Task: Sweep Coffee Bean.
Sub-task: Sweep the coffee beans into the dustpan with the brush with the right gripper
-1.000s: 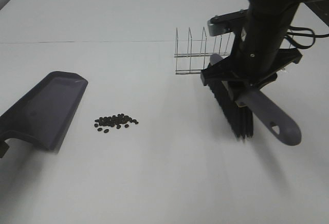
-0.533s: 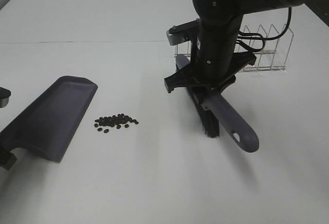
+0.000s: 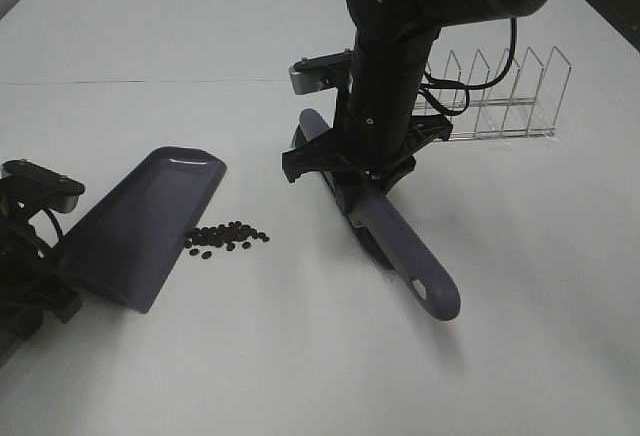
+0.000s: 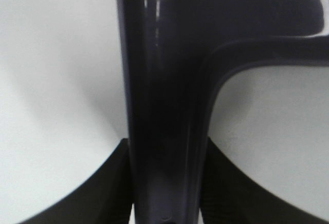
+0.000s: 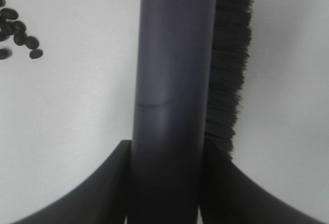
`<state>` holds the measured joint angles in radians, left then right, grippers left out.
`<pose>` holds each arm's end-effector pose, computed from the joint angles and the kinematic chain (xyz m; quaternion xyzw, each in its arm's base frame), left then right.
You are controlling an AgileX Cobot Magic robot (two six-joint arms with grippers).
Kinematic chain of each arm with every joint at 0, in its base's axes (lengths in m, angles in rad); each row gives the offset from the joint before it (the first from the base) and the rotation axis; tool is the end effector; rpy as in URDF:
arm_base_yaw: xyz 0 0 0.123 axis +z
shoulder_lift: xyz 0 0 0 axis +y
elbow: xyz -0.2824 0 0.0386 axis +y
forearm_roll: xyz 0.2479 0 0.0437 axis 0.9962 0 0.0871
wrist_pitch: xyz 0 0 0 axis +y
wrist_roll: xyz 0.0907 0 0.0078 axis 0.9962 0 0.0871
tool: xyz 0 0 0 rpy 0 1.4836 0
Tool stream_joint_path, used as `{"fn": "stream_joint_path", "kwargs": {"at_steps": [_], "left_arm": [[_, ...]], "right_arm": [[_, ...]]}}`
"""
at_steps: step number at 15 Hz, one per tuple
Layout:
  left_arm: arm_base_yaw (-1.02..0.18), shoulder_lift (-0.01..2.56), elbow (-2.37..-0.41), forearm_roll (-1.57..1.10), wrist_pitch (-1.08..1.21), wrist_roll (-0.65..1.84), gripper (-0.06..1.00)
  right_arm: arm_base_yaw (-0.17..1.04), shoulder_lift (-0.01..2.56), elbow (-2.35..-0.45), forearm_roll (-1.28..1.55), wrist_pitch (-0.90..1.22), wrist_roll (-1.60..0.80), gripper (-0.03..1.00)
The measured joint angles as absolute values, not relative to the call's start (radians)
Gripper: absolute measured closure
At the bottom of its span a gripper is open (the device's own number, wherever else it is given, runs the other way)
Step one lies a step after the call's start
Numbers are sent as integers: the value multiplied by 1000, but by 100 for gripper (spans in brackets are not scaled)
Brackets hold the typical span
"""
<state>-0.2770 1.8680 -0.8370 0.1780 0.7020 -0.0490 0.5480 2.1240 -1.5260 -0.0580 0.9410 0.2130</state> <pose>0.2706 -0.0661 0.1013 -0.1827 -0.9809 -0.0601 0.0280 0.3620 0.2159 0.1493 -0.1818 0.9812 -0.0006 0.0642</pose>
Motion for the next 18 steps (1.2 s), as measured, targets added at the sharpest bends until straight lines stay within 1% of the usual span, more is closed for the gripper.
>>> {"fn": "stream_joint_path", "kwargs": {"at_steps": [3,5,10,15,17,18], "left_arm": [[-291,1879,-846,151,711,-49,62],[-291,1879,-846,141,718,-49,62],[-291,1879,-846,113,721,-49,62],[-291,1879,-846,94,721,-49,62],[-291,1879,-846,93,721,-49,62],[-291,1879,-846,92,722,-52,62]], "right_arm": [[548,2134,-1528,51,936,160,61],[548,2153,-1529,196,910,103,61],[548,2192,-1529,417,863,0,61],[548,2204,-1529,593,768,-94,61],[548,2216,-1529,684,735,-153,61],[548,2236,-1529,783,734,-226,61]]}}
